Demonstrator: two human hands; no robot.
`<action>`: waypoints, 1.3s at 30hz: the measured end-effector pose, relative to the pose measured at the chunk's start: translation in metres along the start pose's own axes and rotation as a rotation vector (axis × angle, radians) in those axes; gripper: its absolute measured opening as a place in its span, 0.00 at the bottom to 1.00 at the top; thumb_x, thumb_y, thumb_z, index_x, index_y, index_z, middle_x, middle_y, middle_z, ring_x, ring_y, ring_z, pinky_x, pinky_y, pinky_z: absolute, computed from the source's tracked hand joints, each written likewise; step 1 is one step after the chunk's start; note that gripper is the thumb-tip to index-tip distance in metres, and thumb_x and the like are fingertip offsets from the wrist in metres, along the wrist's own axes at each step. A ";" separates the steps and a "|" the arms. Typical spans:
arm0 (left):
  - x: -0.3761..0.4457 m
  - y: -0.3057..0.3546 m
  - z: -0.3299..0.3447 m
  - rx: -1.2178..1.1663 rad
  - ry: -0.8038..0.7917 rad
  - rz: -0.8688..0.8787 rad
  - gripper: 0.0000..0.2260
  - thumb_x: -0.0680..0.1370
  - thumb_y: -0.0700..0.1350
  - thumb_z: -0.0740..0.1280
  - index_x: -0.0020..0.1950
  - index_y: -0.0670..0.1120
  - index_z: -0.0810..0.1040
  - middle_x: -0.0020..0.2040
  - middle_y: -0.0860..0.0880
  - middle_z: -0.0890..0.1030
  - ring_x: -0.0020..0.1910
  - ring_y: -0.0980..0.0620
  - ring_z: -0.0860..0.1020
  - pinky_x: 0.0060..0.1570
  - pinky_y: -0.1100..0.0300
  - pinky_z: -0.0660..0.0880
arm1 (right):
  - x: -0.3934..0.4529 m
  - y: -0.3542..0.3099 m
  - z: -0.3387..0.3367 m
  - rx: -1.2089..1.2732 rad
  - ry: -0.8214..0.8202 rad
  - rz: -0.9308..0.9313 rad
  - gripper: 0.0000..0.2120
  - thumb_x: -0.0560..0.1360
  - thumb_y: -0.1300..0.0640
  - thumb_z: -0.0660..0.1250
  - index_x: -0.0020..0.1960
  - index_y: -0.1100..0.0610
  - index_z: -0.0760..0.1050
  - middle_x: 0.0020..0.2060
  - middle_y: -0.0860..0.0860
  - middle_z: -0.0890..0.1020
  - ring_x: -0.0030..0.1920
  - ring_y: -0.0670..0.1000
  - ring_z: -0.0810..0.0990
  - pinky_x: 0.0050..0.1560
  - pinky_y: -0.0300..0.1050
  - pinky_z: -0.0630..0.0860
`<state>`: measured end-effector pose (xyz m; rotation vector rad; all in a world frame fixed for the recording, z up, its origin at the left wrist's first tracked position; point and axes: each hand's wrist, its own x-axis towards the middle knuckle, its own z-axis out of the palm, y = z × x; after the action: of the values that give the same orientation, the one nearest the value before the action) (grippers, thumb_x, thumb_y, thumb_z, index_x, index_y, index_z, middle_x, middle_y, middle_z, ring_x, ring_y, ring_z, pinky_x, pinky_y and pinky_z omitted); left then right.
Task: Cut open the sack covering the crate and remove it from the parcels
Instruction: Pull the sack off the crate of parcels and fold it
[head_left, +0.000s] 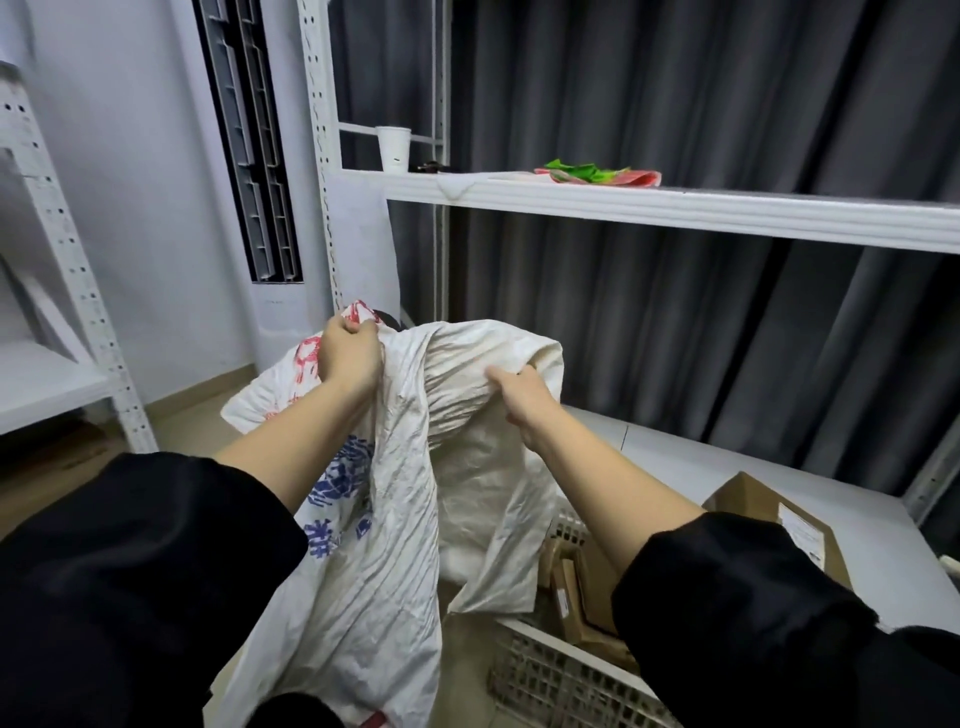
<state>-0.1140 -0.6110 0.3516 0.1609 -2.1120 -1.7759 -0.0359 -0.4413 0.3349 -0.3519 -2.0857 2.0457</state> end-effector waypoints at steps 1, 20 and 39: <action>0.002 -0.002 -0.003 0.007 -0.011 -0.003 0.12 0.76 0.49 0.60 0.34 0.50 0.62 0.32 0.50 0.68 0.39 0.46 0.69 0.40 0.55 0.66 | 0.000 -0.005 0.003 0.051 0.041 -0.020 0.21 0.79 0.52 0.59 0.69 0.60 0.68 0.63 0.53 0.76 0.62 0.53 0.75 0.58 0.46 0.71; -0.019 -0.076 -0.084 0.043 -0.263 -0.803 0.37 0.78 0.66 0.51 0.73 0.35 0.63 0.71 0.33 0.65 0.69 0.34 0.66 0.67 0.44 0.62 | -0.003 -0.042 -0.043 0.892 -0.014 -0.021 0.17 0.78 0.56 0.54 0.58 0.65 0.74 0.47 0.60 0.83 0.47 0.57 0.83 0.50 0.50 0.79; 0.010 -0.008 -0.078 -0.304 -0.230 -0.530 0.26 0.73 0.65 0.58 0.53 0.42 0.75 0.50 0.47 0.78 0.53 0.46 0.76 0.69 0.39 0.57 | 0.012 -0.049 -0.042 0.465 0.037 -0.126 0.09 0.69 0.64 0.67 0.49 0.63 0.77 0.37 0.54 0.80 0.42 0.51 0.80 0.46 0.45 0.76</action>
<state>-0.0969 -0.6881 0.3566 0.4913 -2.0388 -2.5049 -0.0364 -0.3985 0.3845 -0.1729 -1.5006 2.3334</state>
